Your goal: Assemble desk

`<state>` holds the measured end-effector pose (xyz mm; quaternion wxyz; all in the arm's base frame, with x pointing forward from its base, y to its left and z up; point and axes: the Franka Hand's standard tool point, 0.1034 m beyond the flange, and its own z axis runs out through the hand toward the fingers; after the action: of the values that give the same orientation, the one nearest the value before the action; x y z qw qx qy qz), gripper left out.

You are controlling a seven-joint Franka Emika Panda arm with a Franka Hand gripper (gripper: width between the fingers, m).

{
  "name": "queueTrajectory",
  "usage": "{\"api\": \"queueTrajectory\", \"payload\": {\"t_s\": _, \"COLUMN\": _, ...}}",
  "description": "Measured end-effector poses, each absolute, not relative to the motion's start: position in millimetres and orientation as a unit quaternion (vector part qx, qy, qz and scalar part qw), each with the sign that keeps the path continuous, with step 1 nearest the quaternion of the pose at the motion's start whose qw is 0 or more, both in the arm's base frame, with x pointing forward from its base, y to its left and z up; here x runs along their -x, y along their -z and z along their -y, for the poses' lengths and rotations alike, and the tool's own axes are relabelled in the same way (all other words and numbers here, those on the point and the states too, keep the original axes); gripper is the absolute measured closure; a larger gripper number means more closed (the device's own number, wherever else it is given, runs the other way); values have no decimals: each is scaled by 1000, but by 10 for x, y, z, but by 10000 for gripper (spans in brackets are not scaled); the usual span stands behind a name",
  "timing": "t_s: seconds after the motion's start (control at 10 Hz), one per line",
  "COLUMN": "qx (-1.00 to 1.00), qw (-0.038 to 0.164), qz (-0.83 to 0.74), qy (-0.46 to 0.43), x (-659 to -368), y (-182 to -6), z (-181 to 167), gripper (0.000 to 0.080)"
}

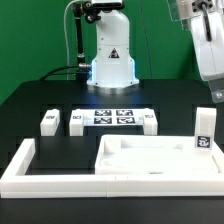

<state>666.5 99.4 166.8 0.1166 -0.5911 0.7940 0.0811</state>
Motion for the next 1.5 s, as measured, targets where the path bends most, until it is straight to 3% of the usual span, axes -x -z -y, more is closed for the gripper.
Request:
{"api": "queueTrajectory", "payload": {"t_s": 0.2, "qx": 632, "qw": 128, "qz": -761, "qy": -67, "x": -6582, "y": -1767, "z": -958, "gripper": 151}}
{"api": "queueTrajectory", "payload": {"t_s": 0.5, "qx": 721, "qw": 135, "qz": -677, "qy": -55, "x": -6213, "y": -1900, "z": -964, "gripper": 151}}
{"api": "queueTrajectory", "payload": {"t_s": 0.9, "qx": 816, "qw": 136, "qz": -561, "qy": -35, "x": -6191, "y": -1879, "z": -994, "gripper": 151}}
{"api": "queueTrajectory", "payload": {"t_s": 1.0, "qx": 839, "qw": 136, "qz": -526, "qy": -28, "x": -6170, "y": -1837, "z": -1009, "gripper": 151}}
{"api": "queueTrajectory", "payload": {"t_s": 1.3, "qx": 900, "qw": 112, "qz": -420, "qy": -23, "x": -5678, "y": -1304, "z": -1049, "gripper": 151}}
{"api": "queueTrajectory", "payload": {"t_s": 1.4, "qx": 919, "qw": 94, "qz": -382, "qy": -24, "x": -5603, "y": -1231, "z": -1080, "gripper": 151}}
{"api": "queueTrajectory", "payload": {"t_s": 1.5, "qx": 933, "qw": 96, "qz": -346, "qy": -18, "x": -5627, "y": -1251, "z": -1070, "gripper": 151}}
